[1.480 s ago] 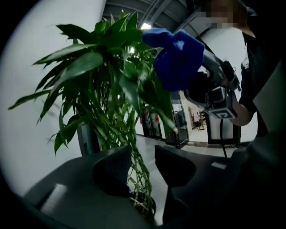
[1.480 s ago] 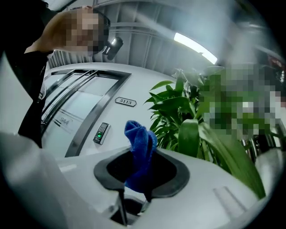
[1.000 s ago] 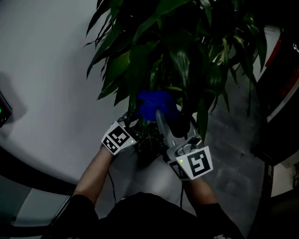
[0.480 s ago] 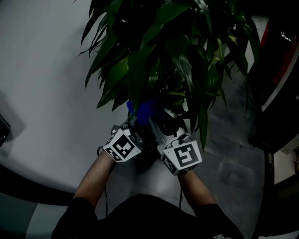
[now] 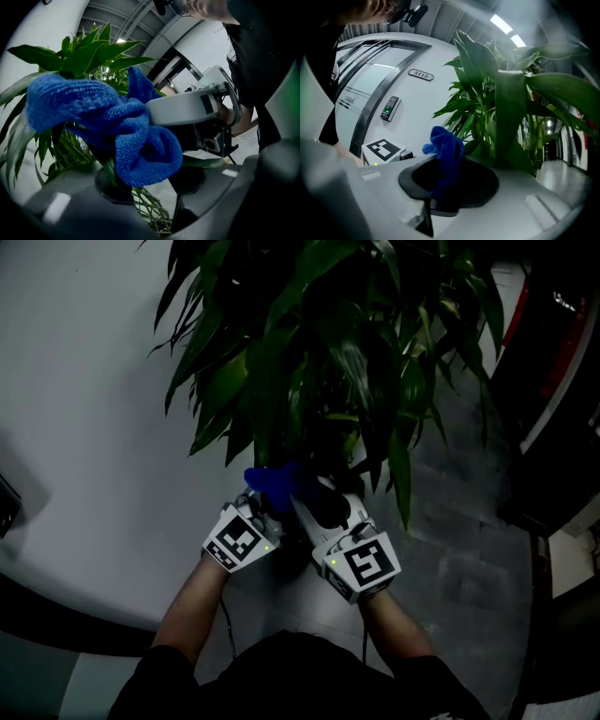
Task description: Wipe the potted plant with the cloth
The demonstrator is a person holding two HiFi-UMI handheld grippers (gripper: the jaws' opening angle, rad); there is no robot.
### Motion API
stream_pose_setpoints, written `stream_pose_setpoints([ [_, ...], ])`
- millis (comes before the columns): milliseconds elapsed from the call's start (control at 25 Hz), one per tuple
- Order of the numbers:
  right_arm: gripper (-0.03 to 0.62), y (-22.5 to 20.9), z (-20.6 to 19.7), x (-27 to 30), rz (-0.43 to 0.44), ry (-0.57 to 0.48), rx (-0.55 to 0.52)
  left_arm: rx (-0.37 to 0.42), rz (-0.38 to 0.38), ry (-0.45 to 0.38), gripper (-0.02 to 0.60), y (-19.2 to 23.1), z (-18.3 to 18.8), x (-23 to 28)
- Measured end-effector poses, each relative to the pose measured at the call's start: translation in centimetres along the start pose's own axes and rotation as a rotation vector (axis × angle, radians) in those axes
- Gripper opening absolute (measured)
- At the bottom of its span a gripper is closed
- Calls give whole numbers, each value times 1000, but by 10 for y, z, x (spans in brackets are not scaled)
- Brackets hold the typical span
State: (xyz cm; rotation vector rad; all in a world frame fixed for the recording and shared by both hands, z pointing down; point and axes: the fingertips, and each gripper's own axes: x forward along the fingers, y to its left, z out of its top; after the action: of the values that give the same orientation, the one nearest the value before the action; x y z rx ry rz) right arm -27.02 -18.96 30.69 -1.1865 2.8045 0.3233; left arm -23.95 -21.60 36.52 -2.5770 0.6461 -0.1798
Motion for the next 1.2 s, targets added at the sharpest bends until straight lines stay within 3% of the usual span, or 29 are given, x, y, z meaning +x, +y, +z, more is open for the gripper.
stream_pose_setpoints([
  [720,109,41,-22,-19,60,66,-12,-102,-52,1,192,-34,-21,-23],
  [1200,109,70,28,-18,161,-47,24,-230,19,35,192,-10,-47,-68],
])
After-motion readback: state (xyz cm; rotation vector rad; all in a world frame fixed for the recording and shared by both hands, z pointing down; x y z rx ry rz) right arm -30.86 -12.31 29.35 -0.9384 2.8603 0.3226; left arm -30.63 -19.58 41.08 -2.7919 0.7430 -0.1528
